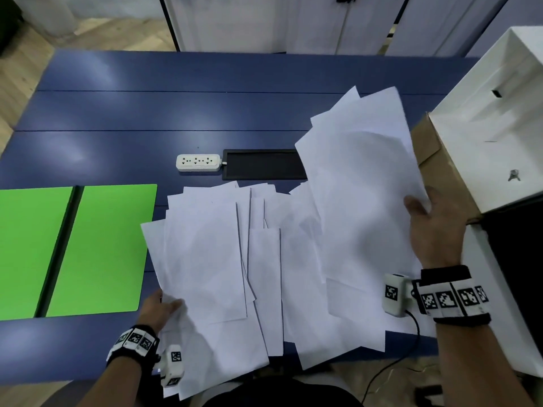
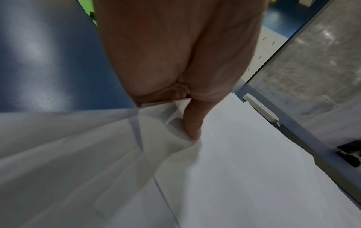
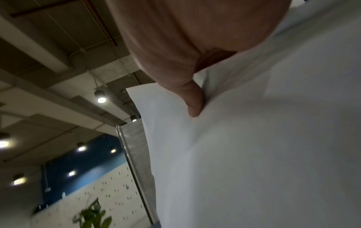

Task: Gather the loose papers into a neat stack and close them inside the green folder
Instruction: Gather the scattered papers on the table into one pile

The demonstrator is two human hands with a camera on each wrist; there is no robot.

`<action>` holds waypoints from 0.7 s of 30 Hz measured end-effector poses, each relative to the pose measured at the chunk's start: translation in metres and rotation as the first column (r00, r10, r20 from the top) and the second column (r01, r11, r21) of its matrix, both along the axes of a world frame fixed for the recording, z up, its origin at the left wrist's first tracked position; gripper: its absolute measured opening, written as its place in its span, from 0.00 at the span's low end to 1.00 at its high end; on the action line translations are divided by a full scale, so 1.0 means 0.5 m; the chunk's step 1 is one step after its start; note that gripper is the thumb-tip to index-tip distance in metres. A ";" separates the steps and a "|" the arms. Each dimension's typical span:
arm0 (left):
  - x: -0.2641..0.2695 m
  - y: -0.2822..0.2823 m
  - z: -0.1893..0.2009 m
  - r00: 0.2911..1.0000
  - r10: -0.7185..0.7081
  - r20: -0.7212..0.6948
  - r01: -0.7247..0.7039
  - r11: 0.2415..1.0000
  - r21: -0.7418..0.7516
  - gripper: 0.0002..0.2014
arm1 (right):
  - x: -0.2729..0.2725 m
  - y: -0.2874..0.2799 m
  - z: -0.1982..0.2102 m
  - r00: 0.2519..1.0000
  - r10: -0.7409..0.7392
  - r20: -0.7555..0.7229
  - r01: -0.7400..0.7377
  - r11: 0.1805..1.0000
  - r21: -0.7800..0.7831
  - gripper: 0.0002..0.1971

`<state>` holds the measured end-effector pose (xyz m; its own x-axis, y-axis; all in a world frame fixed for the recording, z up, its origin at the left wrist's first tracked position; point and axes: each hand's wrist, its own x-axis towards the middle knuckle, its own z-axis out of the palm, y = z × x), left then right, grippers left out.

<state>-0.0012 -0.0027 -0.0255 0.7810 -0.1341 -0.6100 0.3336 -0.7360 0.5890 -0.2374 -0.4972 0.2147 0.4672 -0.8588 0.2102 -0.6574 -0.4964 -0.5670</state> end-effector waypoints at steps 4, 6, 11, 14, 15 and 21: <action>0.004 0.010 -0.010 1.000 -0.007 0.003 0.007 1.000 0.006 0.14 | 0.019 0.011 -0.001 0.986 -0.107 0.130 0.068 0.958 0.277 0.22; 0.005 0.010 -0.010 1.000 -0.010 0.000 0.010 1.000 -0.003 0.14 | 0.036 0.011 -0.048 0.984 -0.165 0.064 0.126 0.908 0.399 0.29; 0.008 0.013 -0.010 1.000 -0.015 -0.012 0.015 1.000 -0.015 0.13 | 0.063 -0.002 -0.240 0.982 -0.133 -0.133 0.186 0.809 0.558 0.18; 0.006 0.015 -0.015 1.000 -0.028 0.001 0.028 1.000 -0.003 0.11 | 0.052 -0.004 -0.331 0.953 -0.120 -0.279 0.262 0.790 0.554 0.18; 0.005 0.014 -0.014 1.000 -0.027 -0.001 0.027 1.000 -0.003 0.11 | 0.048 -0.007 -0.358 0.943 -0.113 -0.312 0.276 0.790 0.548 0.19; 0.007 0.011 -0.012 0.999 -0.041 0.007 0.041 0.999 -0.009 0.10 | 0.036 0.018 -0.390 0.888 -0.033 -0.458 0.297 0.803 0.517 0.18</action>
<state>0.0023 0.0026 -0.0314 0.7786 -0.1715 -0.6037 0.2996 -0.7437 0.5977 -0.2195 -0.4881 0.0199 0.2335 -0.8300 -0.5065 -0.9301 -0.0388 -0.3653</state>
